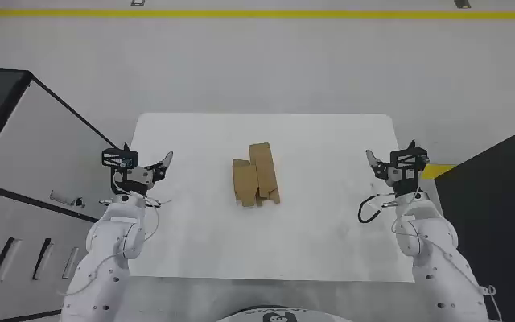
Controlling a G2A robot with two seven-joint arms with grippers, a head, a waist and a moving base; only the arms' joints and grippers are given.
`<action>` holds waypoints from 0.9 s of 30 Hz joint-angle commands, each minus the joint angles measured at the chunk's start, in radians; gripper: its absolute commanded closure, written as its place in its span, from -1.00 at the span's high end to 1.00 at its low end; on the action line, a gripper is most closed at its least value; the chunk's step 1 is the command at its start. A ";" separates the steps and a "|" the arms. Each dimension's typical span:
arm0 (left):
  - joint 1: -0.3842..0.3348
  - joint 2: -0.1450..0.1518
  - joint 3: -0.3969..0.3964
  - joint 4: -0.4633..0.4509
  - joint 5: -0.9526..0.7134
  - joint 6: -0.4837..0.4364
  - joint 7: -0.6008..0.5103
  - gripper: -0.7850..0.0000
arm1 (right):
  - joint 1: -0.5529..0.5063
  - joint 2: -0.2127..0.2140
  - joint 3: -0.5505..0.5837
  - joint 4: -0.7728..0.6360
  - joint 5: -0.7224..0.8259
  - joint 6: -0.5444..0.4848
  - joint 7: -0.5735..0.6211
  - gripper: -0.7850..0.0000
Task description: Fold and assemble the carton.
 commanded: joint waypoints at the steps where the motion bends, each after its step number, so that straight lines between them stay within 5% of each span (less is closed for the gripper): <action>1: 0.010 0.001 0.026 -0.023 0.082 -0.028 0.046 1.00 | 0.000 0.000 0.000 0.000 0.000 0.000 0.000 1.00; 10: 0.021 0.000 0.046 -0.040 0.086 -0.048 0.074 1.00 | 0.000 0.000 0.000 0.000 0.000 0.000 0.000 1.00; 17: 0.056 0.023 0.089 -0.076 0.428 -0.250 0.185 1.00 | 0.000 0.000 0.000 0.000 0.000 0.000 0.000 1.00; 20: 0.067 0.030 0.117 -0.093 0.558 -0.276 0.203 1.00 | 0.000 0.000 0.000 0.000 0.000 0.000 0.000 1.00; 27: 0.067 0.030 0.117 -0.093 0.558 -0.276 0.203 1.00 | 0.000 0.000 0.000 0.000 0.000 0.000 0.000 1.00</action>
